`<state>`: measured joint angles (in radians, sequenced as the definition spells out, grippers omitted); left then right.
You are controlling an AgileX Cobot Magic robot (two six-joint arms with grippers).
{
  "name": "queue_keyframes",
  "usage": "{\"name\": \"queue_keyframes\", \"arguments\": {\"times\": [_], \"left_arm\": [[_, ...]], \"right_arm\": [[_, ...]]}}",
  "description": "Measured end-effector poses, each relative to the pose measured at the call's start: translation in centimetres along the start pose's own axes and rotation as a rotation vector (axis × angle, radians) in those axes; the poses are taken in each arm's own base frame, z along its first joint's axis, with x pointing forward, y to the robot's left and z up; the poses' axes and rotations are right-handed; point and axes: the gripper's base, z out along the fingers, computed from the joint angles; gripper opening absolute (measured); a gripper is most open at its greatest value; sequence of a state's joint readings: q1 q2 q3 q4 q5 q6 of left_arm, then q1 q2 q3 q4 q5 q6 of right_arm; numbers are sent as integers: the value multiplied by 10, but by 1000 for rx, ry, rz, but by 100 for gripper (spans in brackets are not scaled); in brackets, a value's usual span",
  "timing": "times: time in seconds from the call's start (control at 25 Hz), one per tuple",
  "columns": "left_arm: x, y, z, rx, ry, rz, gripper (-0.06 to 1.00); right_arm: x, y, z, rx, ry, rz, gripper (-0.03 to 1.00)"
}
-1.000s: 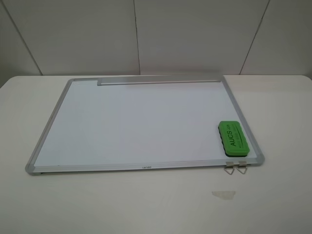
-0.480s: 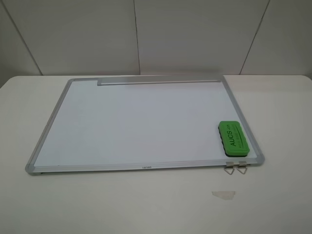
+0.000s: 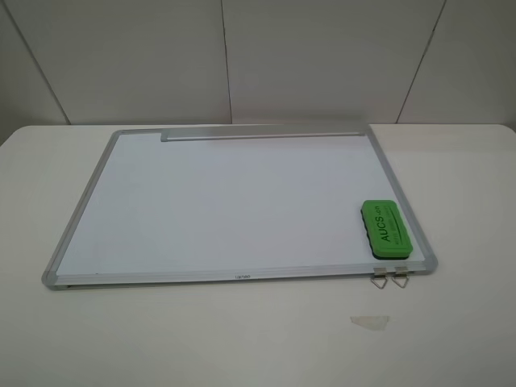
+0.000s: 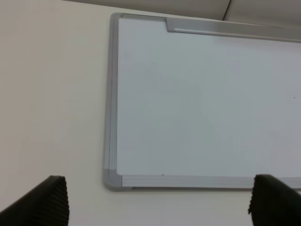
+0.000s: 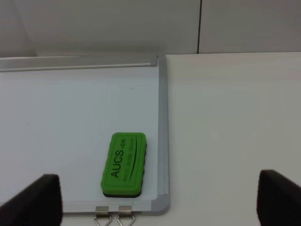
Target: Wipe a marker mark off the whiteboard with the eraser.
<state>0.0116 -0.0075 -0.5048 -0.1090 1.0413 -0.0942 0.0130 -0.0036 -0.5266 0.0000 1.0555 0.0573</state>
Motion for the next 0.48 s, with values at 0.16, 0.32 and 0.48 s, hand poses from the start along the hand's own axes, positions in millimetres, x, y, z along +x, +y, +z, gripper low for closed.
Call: {"name": "queue_keyframes", "arguments": {"times": [0.16,0.32,0.48], "left_arm": [[0,0,0,0,0,0,78],[0,0,0,0,0,0,78],[0,0,0,0,0,0,78]], "right_arm": [[0,0,0,0,0,0,83],[0,0,0,0,0,0,83],[0,0,0,0,0,0,83]]}}
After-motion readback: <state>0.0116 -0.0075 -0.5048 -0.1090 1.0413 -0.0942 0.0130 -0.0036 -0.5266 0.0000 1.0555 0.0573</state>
